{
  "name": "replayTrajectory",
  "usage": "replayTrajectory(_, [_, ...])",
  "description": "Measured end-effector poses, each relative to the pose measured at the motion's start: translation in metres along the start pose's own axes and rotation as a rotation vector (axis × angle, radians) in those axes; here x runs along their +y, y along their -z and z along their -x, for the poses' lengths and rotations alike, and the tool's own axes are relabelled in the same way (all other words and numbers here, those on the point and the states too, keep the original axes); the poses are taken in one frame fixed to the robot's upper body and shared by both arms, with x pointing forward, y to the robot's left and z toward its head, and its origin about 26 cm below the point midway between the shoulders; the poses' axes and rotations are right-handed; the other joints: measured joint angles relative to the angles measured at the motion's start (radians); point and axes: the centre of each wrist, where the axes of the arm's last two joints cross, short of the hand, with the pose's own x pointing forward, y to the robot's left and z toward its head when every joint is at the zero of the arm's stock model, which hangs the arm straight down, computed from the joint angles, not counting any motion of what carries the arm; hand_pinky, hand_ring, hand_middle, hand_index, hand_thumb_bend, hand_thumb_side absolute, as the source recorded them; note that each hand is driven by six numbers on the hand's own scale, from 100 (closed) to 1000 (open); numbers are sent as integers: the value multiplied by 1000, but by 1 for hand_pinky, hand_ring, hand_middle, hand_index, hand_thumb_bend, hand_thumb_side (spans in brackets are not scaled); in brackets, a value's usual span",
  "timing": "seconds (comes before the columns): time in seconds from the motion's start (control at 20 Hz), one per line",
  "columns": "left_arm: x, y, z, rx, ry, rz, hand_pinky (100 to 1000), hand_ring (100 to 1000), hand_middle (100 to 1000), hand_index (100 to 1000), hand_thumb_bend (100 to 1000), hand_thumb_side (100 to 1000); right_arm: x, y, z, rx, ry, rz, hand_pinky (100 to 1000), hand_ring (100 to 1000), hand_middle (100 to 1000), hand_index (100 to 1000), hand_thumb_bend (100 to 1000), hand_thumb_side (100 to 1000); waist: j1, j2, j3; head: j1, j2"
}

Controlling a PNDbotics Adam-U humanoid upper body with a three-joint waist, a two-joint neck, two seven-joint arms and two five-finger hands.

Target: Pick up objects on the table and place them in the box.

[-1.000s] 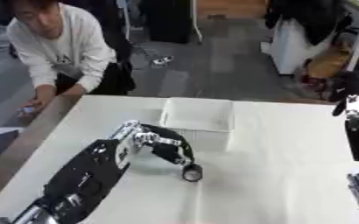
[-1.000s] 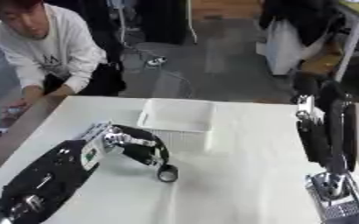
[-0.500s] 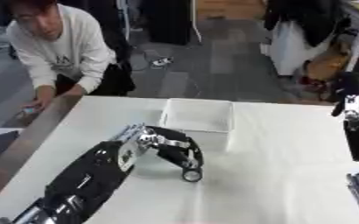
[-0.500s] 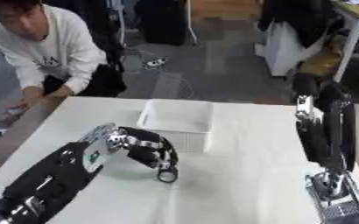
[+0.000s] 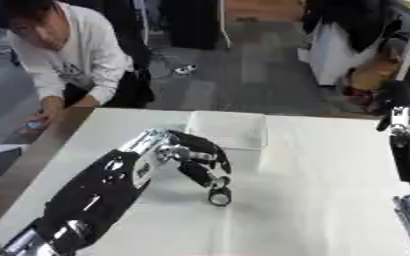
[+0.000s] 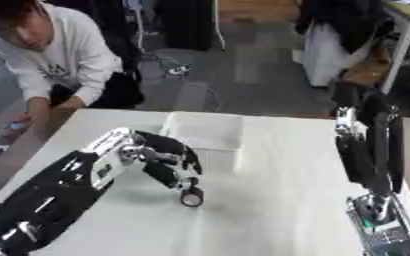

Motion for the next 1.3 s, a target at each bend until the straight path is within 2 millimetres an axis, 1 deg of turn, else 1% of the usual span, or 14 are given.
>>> replayTrajectory(0.15, [-1, 0, 0, 11, 20, 8, 901, 732, 836, 896, 1000, 959, 0, 0, 0, 0, 0, 0, 292, 450, 530, 714, 156, 895, 0, 0, -2, -2, 0])
replayTrajectory(0.2, [-2, 0, 0, 13, 24, 11, 900, 732, 836, 896, 1000, 941, 0, 0, 0, 0, 0, 0, 292, 450, 530, 714, 156, 896, 0, 0, -2, -3, 0])
replayTrajectory(0.3, [-5, 1, 0, 15, 27, 19, 900, 733, 836, 898, 1000, 962, 0, 0, 0, 0, 0, 0, 292, 450, 530, 714, 156, 896, 1, 0, -2, -3, 0])
replayTrajectory(0.4, [-9, 2, 1, 19, 27, 29, 900, 734, 837, 899, 1000, 940, 0, 0, 0, -1, -2, -1, 292, 450, 530, 714, 157, 897, 1, 0, -2, -3, 0])
replayTrajectory(0.65, [-20, 6, 1, 23, 23, 57, 897, 736, 837, 900, 1000, 950, 0, 0, 0, 0, -3, -2, 291, 450, 529, 715, 159, 897, 1, 0, -3, -3, 0])
replayTrajectory(0.8, [-27, 8, 1, 24, 22, 74, 896, 737, 837, 900, 1000, 938, 1, -1, 1, 4, -4, -4, 291, 450, 529, 715, 157, 897, 1, 0, -3, -3, 0])
replayTrajectory(1.05, [-33, 12, -1, 23, 29, 87, 897, 737, 837, 899, 1000, 930, 1, -1, 1, 5, -4, -6, 291, 450, 529, 715, 158, 898, 0, 0, -5, -3, 0])
replayTrajectory(1.15, [-33, 13, -2, 27, 38, 92, 899, 738, 838, 899, 1000, 898, 1, -1, 1, 4, -4, -7, 290, 450, 529, 715, 158, 898, 0, 0, -5, -3, 0])
replayTrajectory(1.3, [-32, 13, -2, 40, 54, 101, 898, 738, 838, 897, 1000, 874, 1, -1, 1, 5, -4, -9, 289, 449, 528, 715, 158, 899, -1, 0, -5, -3, 0])
